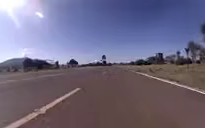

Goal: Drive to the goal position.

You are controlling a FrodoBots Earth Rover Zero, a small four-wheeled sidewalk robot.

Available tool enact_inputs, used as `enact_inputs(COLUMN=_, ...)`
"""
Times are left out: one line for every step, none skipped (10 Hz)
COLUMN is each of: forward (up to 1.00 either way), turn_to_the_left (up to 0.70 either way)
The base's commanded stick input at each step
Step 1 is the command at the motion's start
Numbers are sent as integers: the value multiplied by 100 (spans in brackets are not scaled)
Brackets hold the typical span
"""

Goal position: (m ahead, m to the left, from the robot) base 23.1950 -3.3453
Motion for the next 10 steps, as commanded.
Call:
enact_inputs(forward=0, turn_to_the_left=0)
enact_inputs(forward=0, turn_to_the_left=0)
enact_inputs(forward=0, turn_to_the_left=0)
enact_inputs(forward=0, turn_to_the_left=0)
enact_inputs(forward=0, turn_to_the_left=0)
enact_inputs(forward=0, turn_to_the_left=0)
enact_inputs(forward=0, turn_to_the_left=0)
enact_inputs(forward=46, turn_to_the_left=0)
enact_inputs(forward=96, turn_to_the_left=0)
enact_inputs(forward=100, turn_to_the_left=0)
